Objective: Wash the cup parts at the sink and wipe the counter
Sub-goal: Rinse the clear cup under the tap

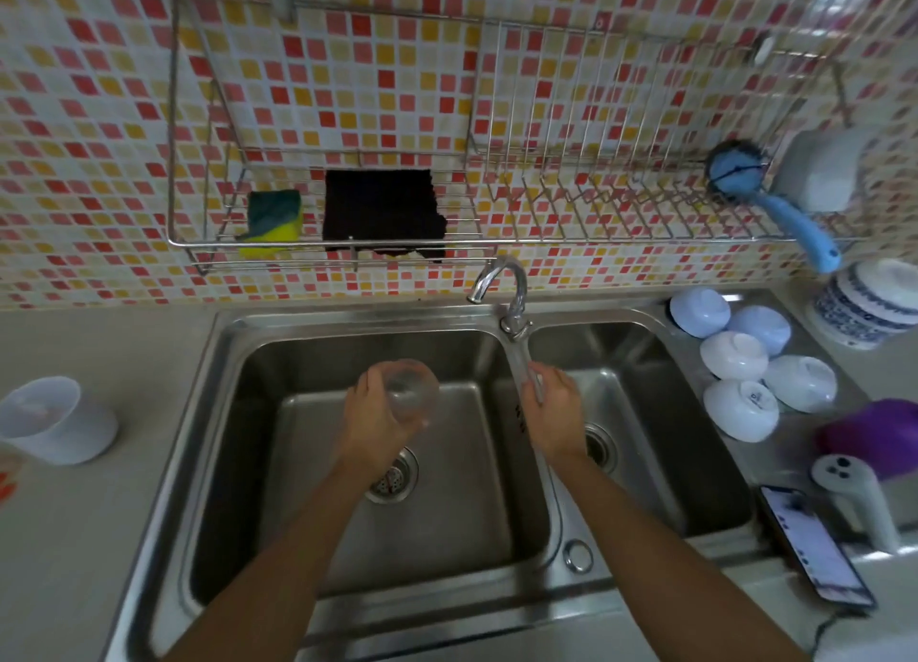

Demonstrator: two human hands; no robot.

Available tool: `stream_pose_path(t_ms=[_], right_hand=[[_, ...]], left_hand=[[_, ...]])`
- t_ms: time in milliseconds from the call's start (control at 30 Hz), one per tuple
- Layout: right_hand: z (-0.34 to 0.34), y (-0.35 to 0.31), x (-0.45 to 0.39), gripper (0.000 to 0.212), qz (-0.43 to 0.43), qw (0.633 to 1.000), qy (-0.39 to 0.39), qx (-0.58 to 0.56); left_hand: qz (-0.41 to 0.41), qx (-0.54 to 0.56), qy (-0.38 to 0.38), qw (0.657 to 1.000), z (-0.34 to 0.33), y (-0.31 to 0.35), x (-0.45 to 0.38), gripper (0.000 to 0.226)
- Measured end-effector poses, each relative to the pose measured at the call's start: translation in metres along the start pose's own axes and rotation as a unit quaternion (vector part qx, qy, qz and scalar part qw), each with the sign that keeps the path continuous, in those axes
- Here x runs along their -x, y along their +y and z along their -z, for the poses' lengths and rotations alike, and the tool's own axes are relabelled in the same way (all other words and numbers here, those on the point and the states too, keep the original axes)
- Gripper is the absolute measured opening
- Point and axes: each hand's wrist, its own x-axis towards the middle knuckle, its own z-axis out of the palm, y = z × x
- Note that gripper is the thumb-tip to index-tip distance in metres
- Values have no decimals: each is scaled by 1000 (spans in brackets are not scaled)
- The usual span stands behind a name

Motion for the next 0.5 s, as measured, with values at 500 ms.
stream_pose_path(t_ms=[500], right_hand=[[-14,-18,-105,24,-76,993,-78,37]], left_hand=[[-33,61,4,998,-24,43,-51,85]])
